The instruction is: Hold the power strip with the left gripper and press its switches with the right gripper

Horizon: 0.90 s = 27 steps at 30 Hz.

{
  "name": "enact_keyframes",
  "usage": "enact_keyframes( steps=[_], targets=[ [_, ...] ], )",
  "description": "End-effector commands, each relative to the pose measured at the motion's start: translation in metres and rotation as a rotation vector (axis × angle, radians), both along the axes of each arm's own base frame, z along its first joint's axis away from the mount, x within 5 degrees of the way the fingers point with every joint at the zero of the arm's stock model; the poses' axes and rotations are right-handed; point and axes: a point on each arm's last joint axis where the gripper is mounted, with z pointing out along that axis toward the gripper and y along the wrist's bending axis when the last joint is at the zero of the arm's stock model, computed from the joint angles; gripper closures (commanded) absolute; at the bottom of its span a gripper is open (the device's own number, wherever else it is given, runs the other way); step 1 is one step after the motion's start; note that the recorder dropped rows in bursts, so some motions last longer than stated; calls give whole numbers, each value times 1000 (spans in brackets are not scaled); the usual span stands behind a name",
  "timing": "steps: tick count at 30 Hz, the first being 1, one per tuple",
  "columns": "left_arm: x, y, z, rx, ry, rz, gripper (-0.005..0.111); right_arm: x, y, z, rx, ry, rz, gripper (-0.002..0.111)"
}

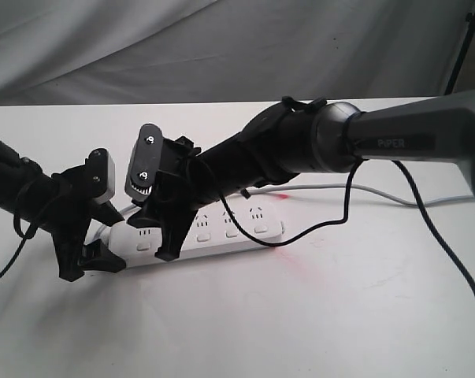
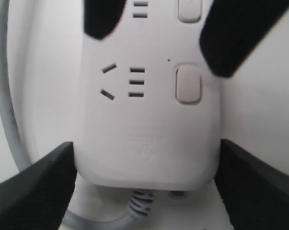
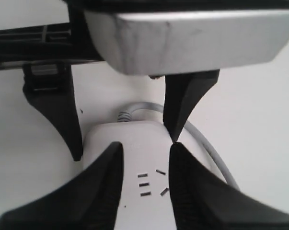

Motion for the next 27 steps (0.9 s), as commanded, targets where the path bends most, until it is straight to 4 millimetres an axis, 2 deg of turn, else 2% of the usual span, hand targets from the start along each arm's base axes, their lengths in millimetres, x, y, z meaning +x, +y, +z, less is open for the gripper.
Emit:
enact_keyframes(
  steps=[1, 9, 14, 21, 27],
  targets=[
    [0, -2, 2, -6, 1, -5, 37, 1, 3, 4, 6, -49, 19, 77],
    [0, -2, 2, -6, 1, -5, 37, 1, 4, 3, -10, -79, 47, 77],
    [0, -2, 2, -6, 2, -4, 37, 0, 5, -12, -36, -71, 68, 77],
    [0, -2, 2, -6, 2, -4, 37, 1, 4, -14, -45, -82, 65, 77],
    [0, -2, 2, -6, 1, -5, 37, 0, 5, -28, -65, -78, 108, 77]
  ],
)
